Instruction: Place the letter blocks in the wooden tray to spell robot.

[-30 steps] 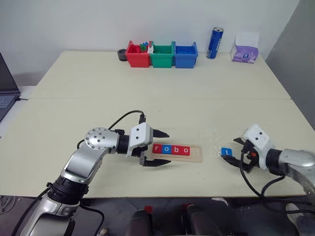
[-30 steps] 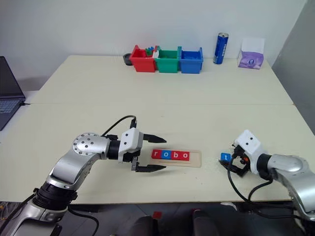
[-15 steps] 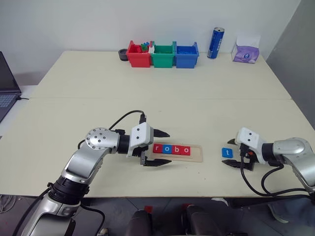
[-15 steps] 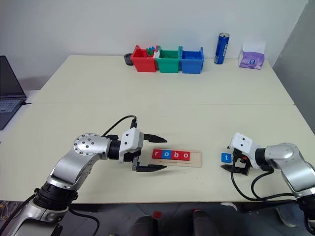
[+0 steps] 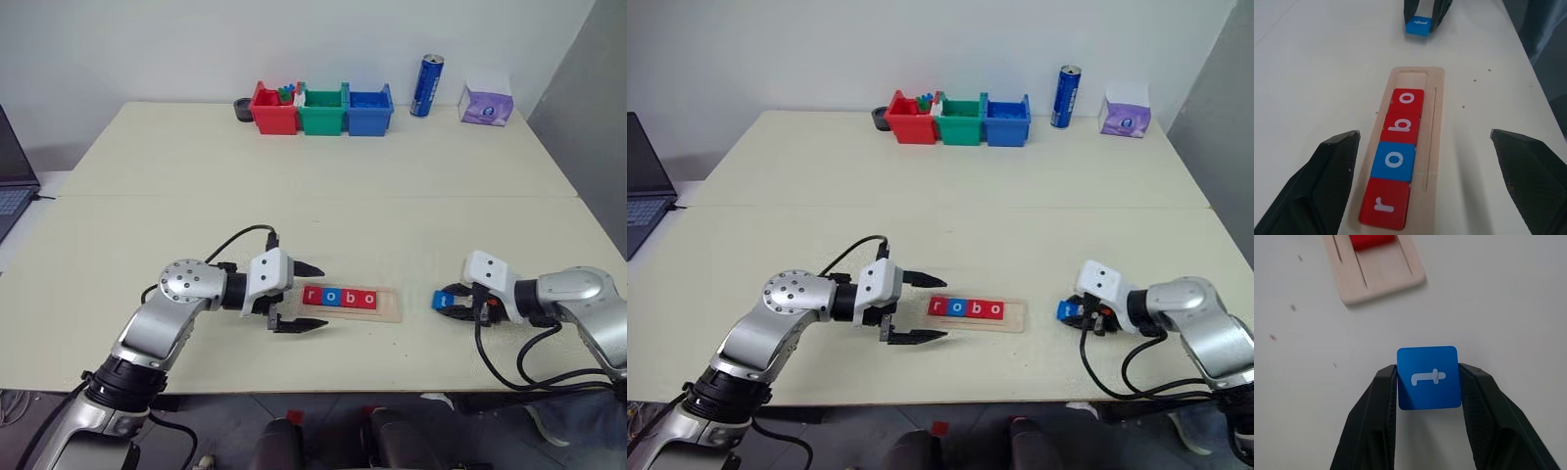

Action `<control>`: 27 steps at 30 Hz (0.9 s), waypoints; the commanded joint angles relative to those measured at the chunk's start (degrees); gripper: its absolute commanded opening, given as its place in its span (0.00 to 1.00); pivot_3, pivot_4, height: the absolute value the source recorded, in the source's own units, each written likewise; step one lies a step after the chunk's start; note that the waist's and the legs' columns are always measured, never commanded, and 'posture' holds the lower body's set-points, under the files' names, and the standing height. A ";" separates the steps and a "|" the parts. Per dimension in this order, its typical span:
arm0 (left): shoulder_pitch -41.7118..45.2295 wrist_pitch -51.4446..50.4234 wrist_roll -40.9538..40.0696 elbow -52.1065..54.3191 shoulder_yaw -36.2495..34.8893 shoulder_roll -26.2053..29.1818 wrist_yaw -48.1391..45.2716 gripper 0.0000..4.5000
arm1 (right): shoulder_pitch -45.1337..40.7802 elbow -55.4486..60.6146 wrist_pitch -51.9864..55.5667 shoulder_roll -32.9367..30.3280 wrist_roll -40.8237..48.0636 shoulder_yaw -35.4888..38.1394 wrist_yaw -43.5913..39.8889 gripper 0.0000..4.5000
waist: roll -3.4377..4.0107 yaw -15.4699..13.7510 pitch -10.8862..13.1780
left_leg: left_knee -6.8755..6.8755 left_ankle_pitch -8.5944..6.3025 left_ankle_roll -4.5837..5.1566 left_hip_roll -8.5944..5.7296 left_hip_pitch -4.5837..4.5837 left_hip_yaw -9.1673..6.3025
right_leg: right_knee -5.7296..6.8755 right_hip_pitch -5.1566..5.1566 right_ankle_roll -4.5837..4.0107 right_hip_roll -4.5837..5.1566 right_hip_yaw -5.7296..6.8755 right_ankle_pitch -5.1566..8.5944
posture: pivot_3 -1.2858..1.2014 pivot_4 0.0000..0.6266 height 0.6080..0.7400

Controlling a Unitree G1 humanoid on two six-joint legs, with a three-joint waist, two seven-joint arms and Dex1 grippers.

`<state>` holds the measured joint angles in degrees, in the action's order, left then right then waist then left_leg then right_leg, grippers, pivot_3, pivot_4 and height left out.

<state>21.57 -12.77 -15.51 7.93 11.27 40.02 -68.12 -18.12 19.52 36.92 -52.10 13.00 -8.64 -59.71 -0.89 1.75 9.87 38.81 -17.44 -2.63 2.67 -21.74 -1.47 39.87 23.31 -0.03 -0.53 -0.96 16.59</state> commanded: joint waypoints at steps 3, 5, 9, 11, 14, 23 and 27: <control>0.69 0.71 -0.55 0.77 -1.64 0.33 0.09 1.00 | -4.10 5.84 4.97 2.85 0.07 -4.53 1.66 0.32 | -0.01 -0.23 0.00 | 0.02 0.00 0.00 -0.01 -0.02 -0.01 | 0.00 0.00 0.00 0.00 0.03 0.00 | 0.52 0.24 1.00; 1.16 0.37 -0.44 0.99 -1.47 0.16 0.30 1.00 | -5.62 5.19 5.21 4.03 -0.92 -6.51 2.07 0.32 | -0.01 -0.35 0.00 | 0.05 0.00 -0.01 -0.03 -0.05 0.00 | -0.01 0.00 0.00 0.03 0.04 0.00 | 0.52 0.24 1.00; 1.67 -0.89 -0.43 2.35 -1.13 -0.12 0.86 1.00 | -8.77 2.65 4.00 6.11 -3.44 -10.60 2.21 0.32 | -0.01 -0.26 0.00 | 0.06 0.00 0.00 -0.04 -0.05 0.02 | -0.01 0.00 0.00 0.05 0.03 0.00 | 0.52 0.24 1.00; 1.79 -1.18 -0.42 2.54 -1.09 -0.20 0.96 1.00 | -9.69 1.69 3.94 6.87 -3.96 -11.41 2.33 0.32 | -0.01 -0.28 0.00 | 0.05 0.00 0.00 -0.03 -0.04 0.00 | -0.01 0.00 0.00 0.05 0.05 0.00 | 0.52 0.24 1.00; 1.83 -1.41 -0.45 2.68 -1.11 -0.21 1.19 1.00 | -10.74 0.17 3.60 7.68 -4.77 -12.43 2.40 0.32 | -0.01 -0.23 0.00 | 0.05 0.00 0.00 -0.02 -0.04 -0.01 | 0.00 0.00 0.00 0.04 0.05 0.00 | 0.52 0.24 1.00; 1.46 -1.57 -0.55 3.09 -1.30 -0.15 1.54 1.00 | -12.06 -2.60 1.86 7.83 -5.91 -13.54 0.85 0.32 | -0.01 -0.24 0.00 | 0.05 0.00 0.00 -0.02 -0.04 -0.01 | 0.01 0.01 -0.01 0.04 0.05 0.00 | 0.52 0.24 1.00; 1.37 -1.43 -0.49 3.02 -1.31 -0.19 1.60 1.00 | -12.52 -3.79 1.07 7.93 -6.36 -14.04 0.16 0.32 | -0.01 -0.23 0.00 | 0.05 0.00 0.00 -0.02 -0.04 -0.01 | 0.01 0.01 -0.01 0.04 0.05 0.00 | 0.52 0.24 1.00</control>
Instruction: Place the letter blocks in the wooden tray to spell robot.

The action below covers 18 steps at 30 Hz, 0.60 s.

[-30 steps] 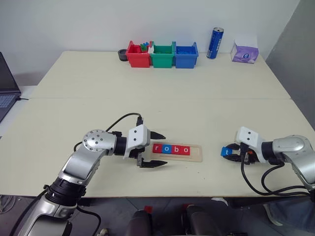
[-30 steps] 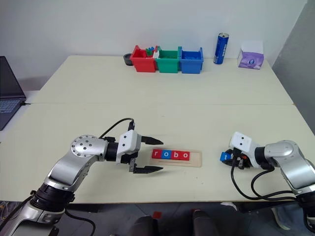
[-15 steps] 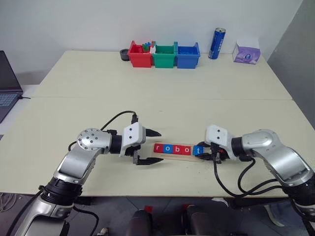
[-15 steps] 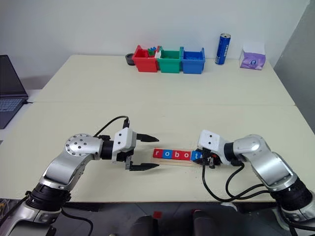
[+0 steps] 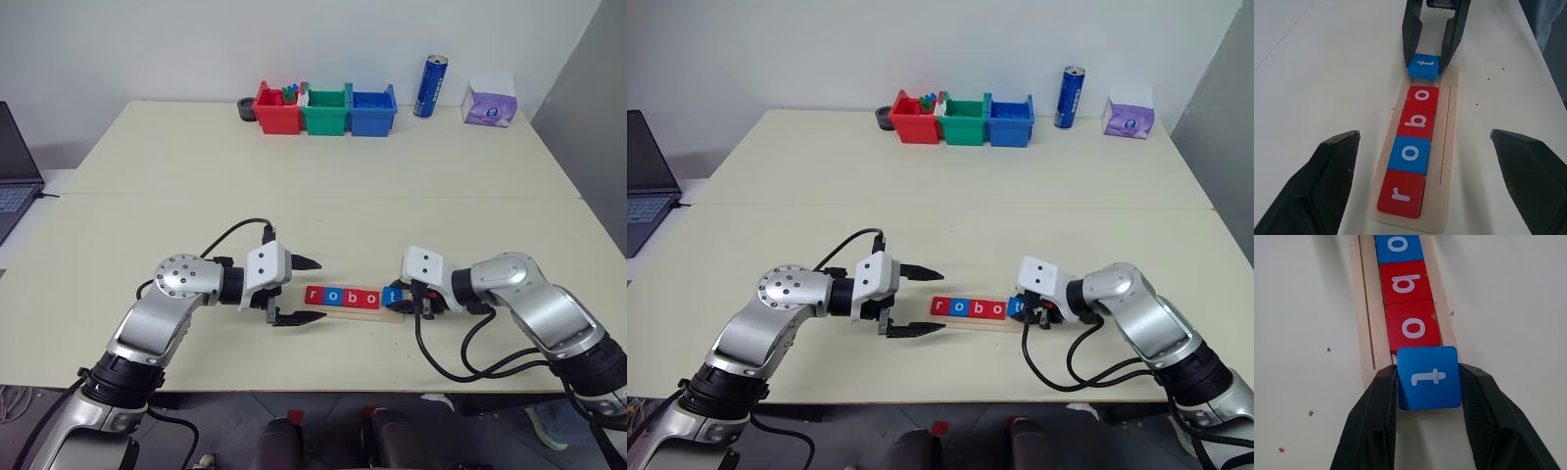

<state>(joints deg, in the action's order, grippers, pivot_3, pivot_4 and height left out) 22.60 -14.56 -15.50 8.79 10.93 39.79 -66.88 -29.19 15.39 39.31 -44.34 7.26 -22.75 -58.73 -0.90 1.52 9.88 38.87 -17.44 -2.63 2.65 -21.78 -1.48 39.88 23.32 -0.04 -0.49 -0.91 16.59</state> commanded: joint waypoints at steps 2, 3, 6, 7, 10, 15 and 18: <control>0.29 0.53 -0.43 2.01 -0.94 -0.02 0.39 1.00 | -1.63 -0.07 -1.51 0.21 -0.69 -0.11 -1.19 0.32 | 0.00 0.00 0.00 | 0.00 0.00 0.00 0.00 0.00 0.00 | 0.00 0.00 0.00 0.00 0.00 0.00 | 0.52 0.24 1.00; 0.23 0.54 -0.43 2.06 -0.94 -0.03 0.42 1.00 | -1.65 -0.07 -1.57 0.19 -0.67 -0.15 -1.42 0.32 | 0.00 0.00 0.00 | 0.00 0.00 0.00 0.00 0.00 0.00 | 0.00 0.00 0.00 0.00 0.00 0.00 | 0.52 0.24 1.00; 0.10 0.66 -0.40 2.06 -0.91 -0.08 0.46 1.00 | -1.72 -0.29 -1.78 0.32 -0.89 -0.09 -1.75 0.32 | 0.00 0.00 0.00 | 0.00 0.00 0.00 0.00 0.00 0.00 | 0.00 0.00 0.00 0.00 0.00 0.00 | 0.52 0.24 1.00; 0.07 0.76 -0.36 1.98 -0.88 -0.10 0.46 1.00 | -1.76 -0.44 -1.89 0.36 -1.04 -0.08 -1.79 0.32 | 0.00 0.00 0.00 | 0.00 0.00 0.00 0.00 0.00 0.00 | 0.00 0.00 0.00 0.00 0.00 0.00 | 0.52 0.24 1.00; 0.00 0.98 -0.28 1.84 -0.88 -0.16 0.50 1.00 | -1.70 -0.63 -2.04 0.19 -1.23 -0.15 -2.27 0.32 | 0.00 -0.01 0.00 | 0.00 0.00 0.00 0.00 0.00 0.00 | 0.01 0.00 0.00 0.00 0.01 0.00 | 0.52 0.24 1.00; -0.23 1.23 -0.24 1.74 -0.93 -0.15 0.49 1.00 | -1.71 -0.62 -2.10 0.69 -1.36 0.29 -2.40 0.55 | 0.00 0.00 0.00 | 0.00 0.00 0.00 0.00 0.00 -0.01 | 0.01 0.00 0.00 0.00 0.01 0.00 | 0.52 0.24 1.00; -0.32 1.32 -0.25 1.66 -0.92 -0.16 0.46 1.00 | -1.83 -0.53 -2.14 0.90 -1.30 0.49 -2.46 0.77 | 0.00 0.00 0.00 | 0.00 0.00 0.00 0.00 0.00 0.00 | 0.01 0.00 0.00 0.00 0.01 0.00 | 0.52 0.24 1.00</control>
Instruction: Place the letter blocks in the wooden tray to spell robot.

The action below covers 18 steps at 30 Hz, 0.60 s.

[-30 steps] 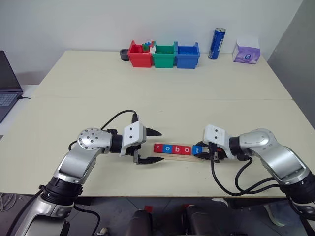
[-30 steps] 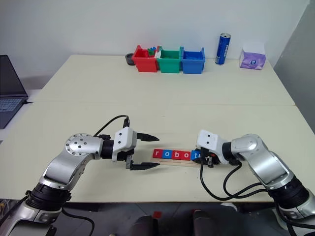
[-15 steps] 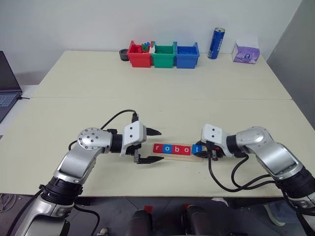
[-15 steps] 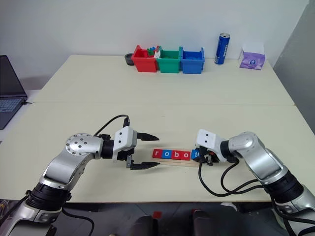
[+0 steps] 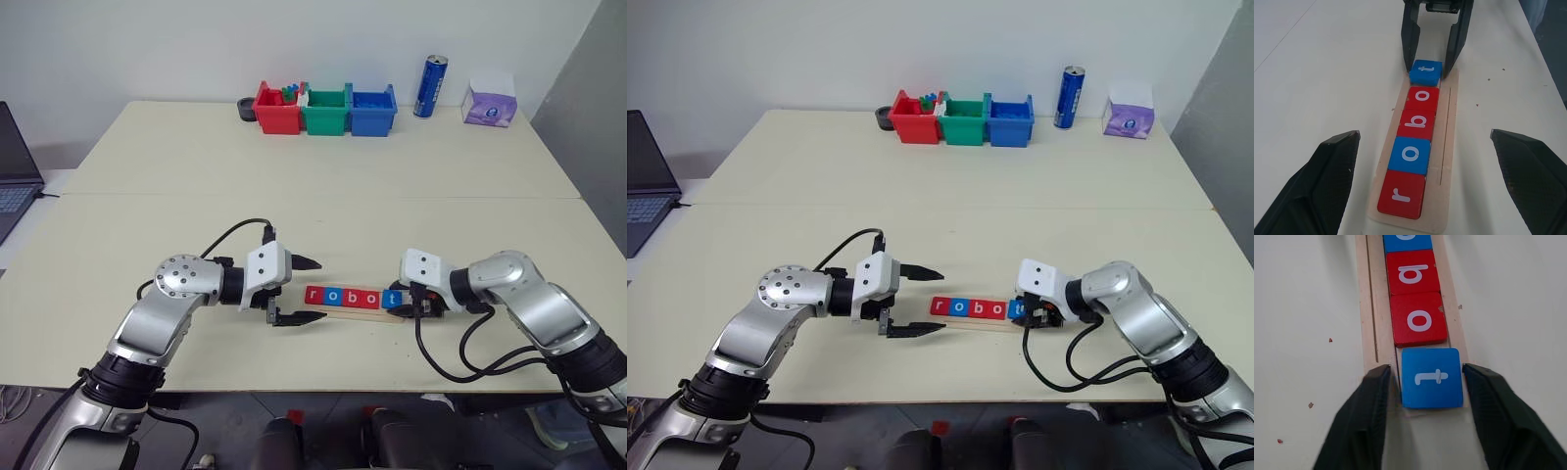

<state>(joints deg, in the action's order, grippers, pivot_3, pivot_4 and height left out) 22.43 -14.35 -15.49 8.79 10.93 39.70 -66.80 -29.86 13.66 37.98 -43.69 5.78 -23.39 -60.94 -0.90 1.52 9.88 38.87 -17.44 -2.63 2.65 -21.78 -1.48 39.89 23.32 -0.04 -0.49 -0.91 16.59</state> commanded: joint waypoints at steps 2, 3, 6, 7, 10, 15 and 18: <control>-0.16 1.25 -0.19 1.47 -0.89 -0.13 0.39 1.00 | -1.23 1.39 -0.69 0.50 0.60 1.55 -0.26 0.93 | 0.00 0.00 0.00 | 0.00 0.00 0.00 0.00 0.00 0.00 | 0.00 0.00 0.00 0.00 0.00 0.00 | 0.52 0.24 1.00; -0.17 1.30 -0.16 1.41 -0.88 -0.16 0.40 1.00 | -1.32 1.47 -0.67 0.62 0.71 1.81 -0.10 0.99 | 0.00 0.00 0.00 | 0.00 0.00 0.00 0.00 0.00 0.00 | 0.00 0.00 0.00 0.00 0.00 0.00 | 0.52 0.24 1.00; -0.31 1.33 -0.10 1.51 -0.92 -0.18 0.50 1.00 | -1.57 2.33 -0.07 0.11 1.55 3.34 -0.28 0.99 | 0.00 0.00 0.00 | 0.00 0.00 0.00 0.00 0.00 0.00 | 0.00 0.00 0.00 0.00 0.00 0.00 | 0.52 0.24 1.00; -0.42 1.32 -0.11 1.60 -0.96 -0.15 0.52 1.00 | -1.55 2.83 0.23 -0.32 1.88 4.11 -0.35 0.99 | 0.00 0.00 0.00 | 0.00 0.00 0.00 0.00 0.00 0.00 | 0.00 0.00 0.00 0.00 0.00 0.00 | 0.52 0.24 1.00; -0.67 1.43 -0.15 1.56 -1.13 -0.04 0.48 1.00 | -0.58 4.59 1.25 -2.33 2.88 6.91 -0.35 0.91 | 0.00 0.00 0.00 | 0.00 0.00 0.00 0.00 -0.01 0.00 | 0.00 0.00 0.00 0.01 0.00 0.00 | 0.52 0.24 1.00; -0.82 1.67 -0.30 1.39 -1.20 0.01 0.25 1.00 | 3.24 7.77 1.35 -6.16 3.27 8.56 -0.69 0.56 | 0.00 -0.08 0.00 | 0.00 0.00 0.00 0.00 -0.01 -0.01 | -0.01 0.00 0.00 0.01 0.02 0.00 | 0.52 0.24 1.00; -0.50 1.84 -0.46 0.96 -1.28 -0.04 0.07 1.00 | 4.53 8.31 0.31 -7.18 2.02 7.71 -0.38 0.32 | 0.00 -0.01 0.00 | 0.00 0.00 0.00 0.00 0.00 0.01 | 0.01 0.00 0.00 0.01 -0.01 0.00 | 0.52 0.24 1.00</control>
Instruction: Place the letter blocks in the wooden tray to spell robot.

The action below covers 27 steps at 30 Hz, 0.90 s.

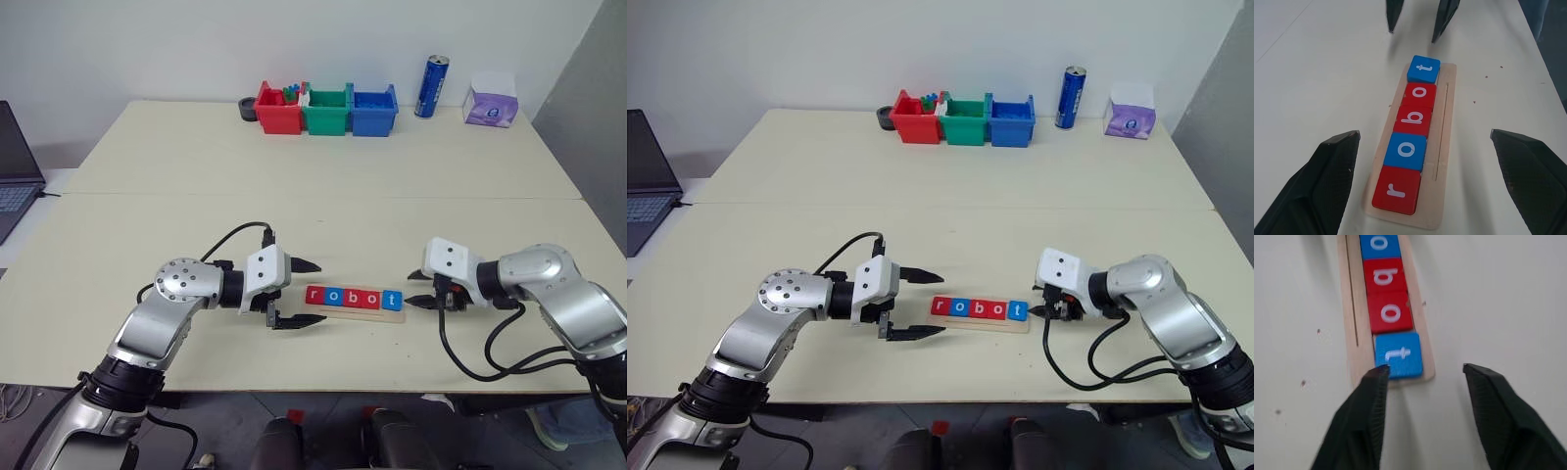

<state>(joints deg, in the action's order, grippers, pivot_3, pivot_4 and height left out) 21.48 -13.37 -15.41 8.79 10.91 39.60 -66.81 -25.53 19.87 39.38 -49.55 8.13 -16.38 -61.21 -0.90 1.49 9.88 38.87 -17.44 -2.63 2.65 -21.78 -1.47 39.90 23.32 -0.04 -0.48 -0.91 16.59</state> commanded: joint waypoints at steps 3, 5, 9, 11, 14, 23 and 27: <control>0.70 0.79 -0.82 0.97 -1.40 0.11 -0.12 1.00 | 0.29 1.11 -2.63 -1.40 -2.75 -1.21 0.62 0.08 | 0.00 0.19 0.00 | 0.00 0.00 0.00 0.00 0.03 0.01 | 0.03 0.00 0.00 0.00 -0.02 0.00 | 0.52 0.24 1.00; 0.70 0.65 -1.06 1.23 -1.53 0.31 -0.36 1.00 | -0.05 0.24 -3.70 -1.36 -4.38 -2.56 0.79 0.01 | 0.00 0.19 0.00 | 0.00 0.00 0.00 0.00 0.03 0.00 | 0.03 0.00 0.00 -0.02 -0.01 0.00 | 0.52 0.24 1.00; 0.68 0.53 -1.25 1.35 -1.65 0.67 -0.68 1.00 | -0.33 -0.52 -4.48 -1.12 -5.57 -3.68 0.25 0.01 | 0.00 0.15 0.00 | 0.00 0.00 0.00 0.00 0.02 0.00 | 0.02 0.00 0.00 -0.01 -0.01 0.00 | 0.52 0.24 1.00; 0.70 0.51 -1.19 1.35 -1.62 0.72 -0.58 1.00 | -0.57 -0.85 -4.84 -0.85 -5.98 -4.23 0.12 0.01 | 0.00 0.15 0.00 | 0.00 0.00 0.00 0.00 0.01 0.01 | 0.01 0.00 0.00 0.00 -0.01 0.00 | 0.52 0.24 1.00; 0.71 0.39 -1.17 1.42 -1.60 0.76 -0.45 1.00 | -1.34 -1.35 -5.03 -0.09 -6.32 -4.84 0.23 0.01 | 0.00 0.15 0.00 | 0.00 0.00 0.00 0.00 0.02 0.00 | 0.02 0.00 0.00 -0.01 -0.01 0.00 | 0.52 0.24 1.00; 0.47 0.53 -0.92 1.39 -1.61 0.86 -0.22 1.00 | -1.82 -1.39 -5.34 1.50 -7.15 -5.18 -0.21 0.01 | 0.00 0.13 0.00 | 0.00 0.00 0.00 0.00 0.02 0.00 | 0.02 0.00 0.00 -0.01 0.00 0.00 | 0.52 0.24 1.00; 0.23 0.58 -0.89 1.45 -1.77 1.08 -0.16 1.00 | -2.22 -1.55 -5.51 2.21 -7.17 -5.41 -0.46 0.01 | 0.00 0.13 0.00 | 0.00 0.00 0.00 0.00 0.02 0.00 | 0.02 0.00 0.00 -0.01 0.00 0.00 | 0.52 0.24 1.00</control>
<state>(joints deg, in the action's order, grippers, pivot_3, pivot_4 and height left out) 21.53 -13.32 -15.69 8.77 10.86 40.05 -66.97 -26.39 17.56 34.89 -47.48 1.23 -21.89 -61.25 -0.90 1.63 9.88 38.87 -17.44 -2.63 2.65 -21.76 -1.47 39.92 23.32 -0.04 -0.49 -0.92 16.59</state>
